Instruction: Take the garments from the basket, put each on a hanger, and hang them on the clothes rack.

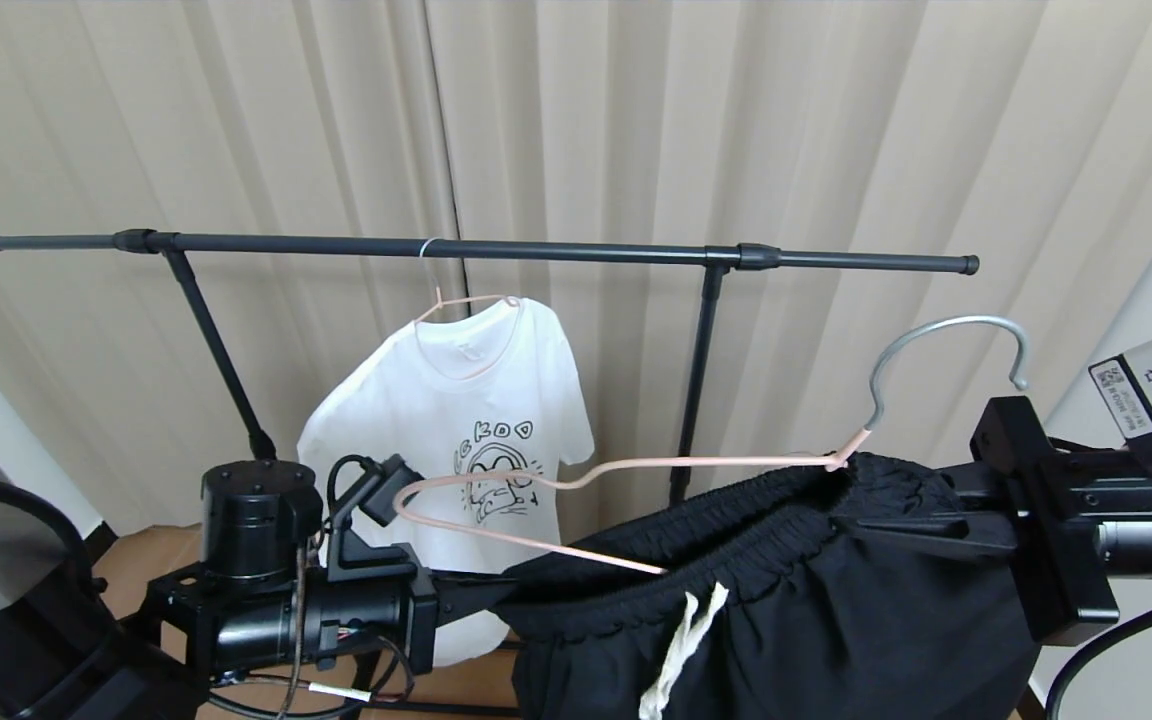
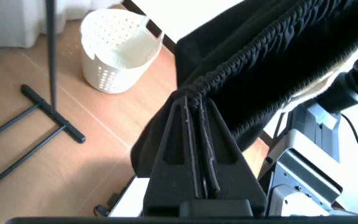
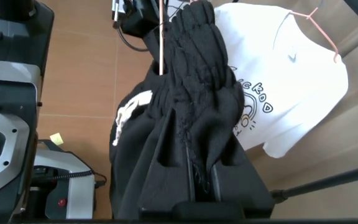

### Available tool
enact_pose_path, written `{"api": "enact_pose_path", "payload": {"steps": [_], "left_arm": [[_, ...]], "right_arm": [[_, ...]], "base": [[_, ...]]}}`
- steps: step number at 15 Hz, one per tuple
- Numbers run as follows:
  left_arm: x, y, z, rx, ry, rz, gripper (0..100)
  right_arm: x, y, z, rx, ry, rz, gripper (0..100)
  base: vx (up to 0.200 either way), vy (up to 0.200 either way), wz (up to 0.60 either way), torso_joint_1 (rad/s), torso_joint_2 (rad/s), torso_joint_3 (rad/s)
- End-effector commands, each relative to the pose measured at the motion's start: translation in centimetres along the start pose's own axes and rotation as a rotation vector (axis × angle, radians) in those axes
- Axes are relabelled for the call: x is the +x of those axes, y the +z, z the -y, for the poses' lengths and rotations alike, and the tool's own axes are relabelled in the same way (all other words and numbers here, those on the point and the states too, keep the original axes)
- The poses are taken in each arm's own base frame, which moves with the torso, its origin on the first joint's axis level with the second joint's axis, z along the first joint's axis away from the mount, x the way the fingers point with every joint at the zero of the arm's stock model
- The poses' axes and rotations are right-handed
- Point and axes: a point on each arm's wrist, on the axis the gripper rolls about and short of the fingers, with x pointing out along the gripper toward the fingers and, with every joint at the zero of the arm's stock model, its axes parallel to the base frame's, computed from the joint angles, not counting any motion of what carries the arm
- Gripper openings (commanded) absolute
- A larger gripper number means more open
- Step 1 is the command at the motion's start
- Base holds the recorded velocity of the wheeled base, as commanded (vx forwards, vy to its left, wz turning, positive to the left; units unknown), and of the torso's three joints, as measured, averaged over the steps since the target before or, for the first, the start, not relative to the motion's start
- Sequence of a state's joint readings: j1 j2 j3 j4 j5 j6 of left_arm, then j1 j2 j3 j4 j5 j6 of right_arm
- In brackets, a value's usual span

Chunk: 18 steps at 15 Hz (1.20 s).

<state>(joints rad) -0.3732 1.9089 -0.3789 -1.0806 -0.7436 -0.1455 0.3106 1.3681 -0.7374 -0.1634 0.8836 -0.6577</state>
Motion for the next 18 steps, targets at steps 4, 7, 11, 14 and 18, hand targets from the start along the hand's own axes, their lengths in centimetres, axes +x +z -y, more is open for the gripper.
{"api": "enact_pose_path", "payload": {"steps": [4, 7, 11, 14, 18], "left_arm": [[-2.7, 1.3, 0.3, 0.026, 0.056, 0.078, 0], [-3.2, 1.8, 0.4, 0.04, 0.069, 0.101, 0], [-3.5, 1.9, 0.0, 0.036, 0.089, 0.111, 0], [-3.6, 2.3, -0.2, 0.043, 0.096, 0.125, 0], [-3.6, 2.5, -0.4, 0.042, 0.102, 0.13, 0]], "right_arm": [[0.5, -1.7, 1.3, -0.002, -0.07, -0.06, 0], [0.9, -2.5, 1.4, -0.049, -0.091, -0.103, 0], [0.7, -3.0, 1.4, -0.062, -0.124, -0.139, 0], [0.7, -3.5, 1.4, -0.068, -0.174, -0.207, 0], [1.2, -4.3, 1.3, -0.065, -0.162, -0.238, 0]], "base": [[0.0, 0.0, 0.0, 0.0, 0.0, 0.0], [0.0, 0.0, 0.0, 0.0, 0.0, 0.0], [0.0, 0.0, 0.0, 0.0, 0.0, 0.0], [0.0, 0.0, 0.0, 0.0, 0.0, 0.0], [0.0, 0.0, 0.0, 0.0, 0.0, 0.0]]}}
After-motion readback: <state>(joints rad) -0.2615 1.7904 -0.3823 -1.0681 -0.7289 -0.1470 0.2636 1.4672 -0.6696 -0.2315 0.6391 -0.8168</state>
